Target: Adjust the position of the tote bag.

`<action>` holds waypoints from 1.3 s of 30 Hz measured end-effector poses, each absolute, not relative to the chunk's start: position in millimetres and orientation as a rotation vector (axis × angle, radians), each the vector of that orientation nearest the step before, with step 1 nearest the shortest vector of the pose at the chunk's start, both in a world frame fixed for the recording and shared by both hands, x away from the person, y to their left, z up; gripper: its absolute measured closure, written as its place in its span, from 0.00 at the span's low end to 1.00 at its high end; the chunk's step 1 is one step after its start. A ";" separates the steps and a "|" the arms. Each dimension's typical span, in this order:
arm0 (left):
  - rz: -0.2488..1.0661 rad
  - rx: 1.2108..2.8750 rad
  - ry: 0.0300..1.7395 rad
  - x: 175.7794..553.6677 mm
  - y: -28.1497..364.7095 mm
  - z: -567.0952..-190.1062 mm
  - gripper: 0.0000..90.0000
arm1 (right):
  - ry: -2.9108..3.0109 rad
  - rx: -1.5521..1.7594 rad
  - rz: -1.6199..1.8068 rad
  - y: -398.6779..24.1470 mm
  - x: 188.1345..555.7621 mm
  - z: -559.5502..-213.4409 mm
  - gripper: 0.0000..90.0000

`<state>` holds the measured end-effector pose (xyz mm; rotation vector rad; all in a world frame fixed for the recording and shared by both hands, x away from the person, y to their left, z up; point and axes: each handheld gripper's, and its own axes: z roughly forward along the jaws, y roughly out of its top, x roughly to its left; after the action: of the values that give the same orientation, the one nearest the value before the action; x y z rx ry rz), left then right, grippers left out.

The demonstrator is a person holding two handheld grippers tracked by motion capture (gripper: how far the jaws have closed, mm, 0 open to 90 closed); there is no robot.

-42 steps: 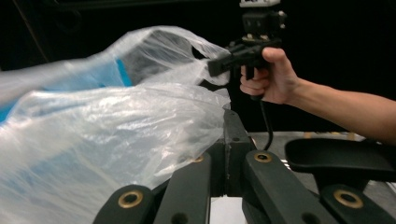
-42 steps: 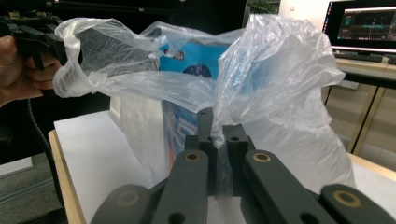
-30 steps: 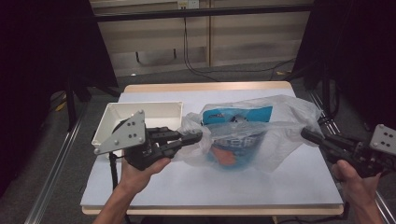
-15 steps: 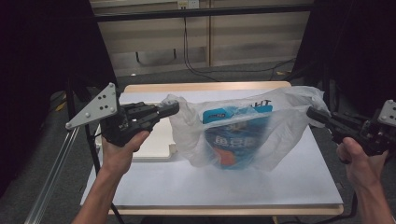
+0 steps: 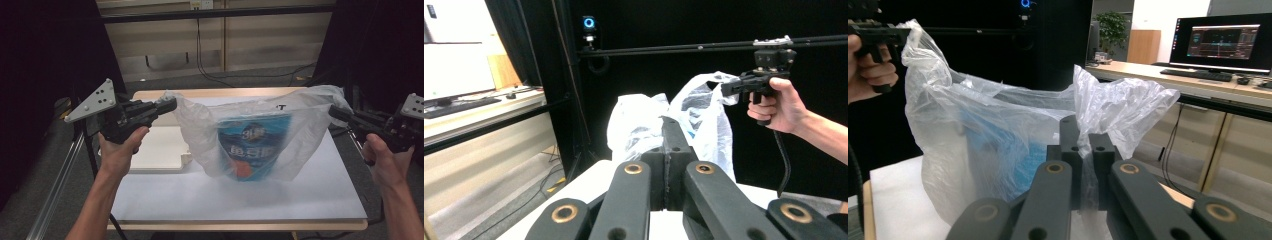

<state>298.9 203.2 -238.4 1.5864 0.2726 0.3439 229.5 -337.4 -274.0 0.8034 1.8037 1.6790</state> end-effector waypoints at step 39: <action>0.271 1.725 0.358 295.4 208.3 -312.8 1.00 | 1.929 0.981 1.609 -343.9 248.1 -318.1 0.99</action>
<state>295.4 208.3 -312.8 1.7248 0.3582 0.2709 248.1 -343.9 -318.1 0.9806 1.9286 1.6095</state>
